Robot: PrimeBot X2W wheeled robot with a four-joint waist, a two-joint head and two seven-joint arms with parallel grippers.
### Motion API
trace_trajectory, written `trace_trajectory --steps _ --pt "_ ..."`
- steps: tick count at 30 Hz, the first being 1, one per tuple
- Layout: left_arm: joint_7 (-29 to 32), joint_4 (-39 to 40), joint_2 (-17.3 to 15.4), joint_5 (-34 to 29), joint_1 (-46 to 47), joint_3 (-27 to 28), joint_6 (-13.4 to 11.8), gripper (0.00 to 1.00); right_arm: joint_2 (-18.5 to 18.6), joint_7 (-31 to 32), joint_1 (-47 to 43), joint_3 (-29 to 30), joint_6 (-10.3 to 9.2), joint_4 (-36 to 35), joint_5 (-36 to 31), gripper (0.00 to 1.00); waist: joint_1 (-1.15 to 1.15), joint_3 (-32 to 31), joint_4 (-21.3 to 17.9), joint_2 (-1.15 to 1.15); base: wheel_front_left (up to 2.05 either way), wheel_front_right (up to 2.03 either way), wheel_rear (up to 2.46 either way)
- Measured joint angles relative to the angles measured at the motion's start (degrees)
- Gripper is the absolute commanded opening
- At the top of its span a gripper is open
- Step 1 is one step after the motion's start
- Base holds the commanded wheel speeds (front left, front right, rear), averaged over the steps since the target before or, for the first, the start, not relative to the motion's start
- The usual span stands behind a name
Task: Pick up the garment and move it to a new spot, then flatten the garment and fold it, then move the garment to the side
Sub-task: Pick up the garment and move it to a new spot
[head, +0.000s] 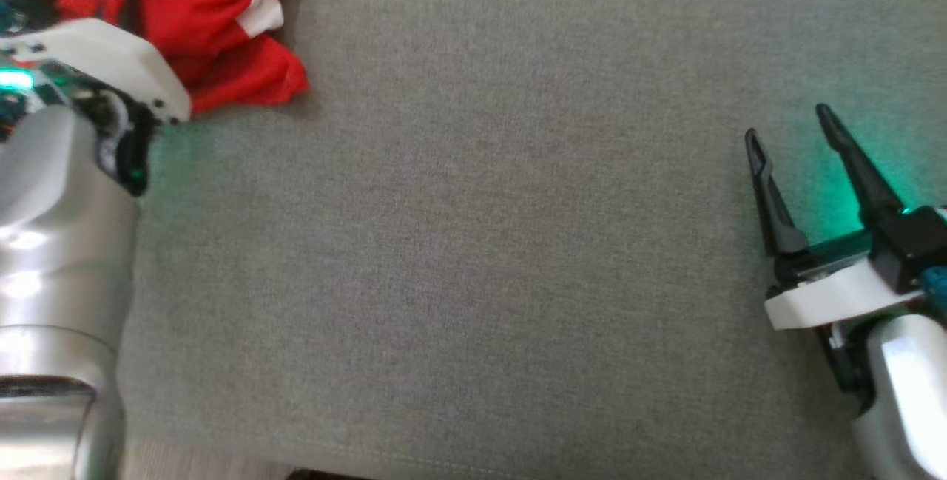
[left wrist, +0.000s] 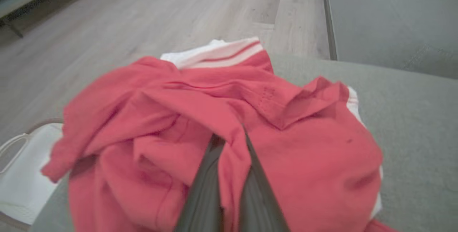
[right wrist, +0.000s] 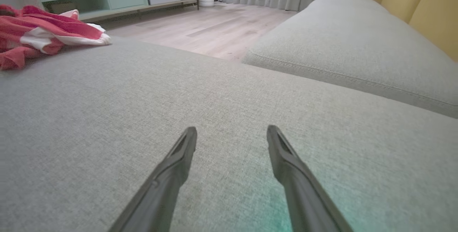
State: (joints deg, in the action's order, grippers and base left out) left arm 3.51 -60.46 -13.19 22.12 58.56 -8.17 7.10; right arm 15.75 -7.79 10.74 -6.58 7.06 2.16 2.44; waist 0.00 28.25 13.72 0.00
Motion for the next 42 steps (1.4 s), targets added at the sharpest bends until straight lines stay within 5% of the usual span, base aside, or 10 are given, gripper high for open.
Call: trace_trajectory --steps 9,18,23,27,34,42 --pt "-1.88 11.28 -4.48 2.18 3.37 -4.77 0.35 0.0 -5.78 -4.64 -2.25 -0.87 0.0 7.98 1.67 1.0 -0.01 -8.5 -1.49 0.0 0.0 0.0 0.0" --pt "9.34 43.02 -6.13 12.9 -5.87 -12.76 0.47 0.0 -9.04 -6.41 -4.46 -0.82 0.0 12.61 3.05 1.0 -0.03 -17.35 -4.09 0.01 0.0 0.0 0.0" --pt "16.0 61.72 -4.7 19.79 -16.17 -15.3 -1.33 0.0 -10.05 -6.42 -4.38 -0.87 0.0 12.48 3.19 1.0 -0.01 -18.88 -7.27 0.01 0.0 0.0 0.0" --pt "19.03 72.23 -0.12 23.68 -26.69 -22.1 -3.64 0.0 -11.13 -6.42 -4.27 -1.47 0.0 11.54 3.86 1.0 -0.01 -18.65 -11.03 0.01 0.0 0.0 0.0" --pt "19.69 71.93 5.14 29.67 -35.17 -28.26 -4.42 0.0 -11.73 -6.43 -4.05 -2.01 0.0 11.25 4.44 1.0 0.0 -17.66 -16.39 0.01 0.0 0.0 0.0" --pt "16.63 52.34 6.12 28.85 -34.46 -26.06 -6.62 0.0 -12.34 -6.56 -2.36 -3.22 0.0 11.03 5.71 1.0 0.0 -16.27 -23.99 0.0 0.0 0.0 0.0"
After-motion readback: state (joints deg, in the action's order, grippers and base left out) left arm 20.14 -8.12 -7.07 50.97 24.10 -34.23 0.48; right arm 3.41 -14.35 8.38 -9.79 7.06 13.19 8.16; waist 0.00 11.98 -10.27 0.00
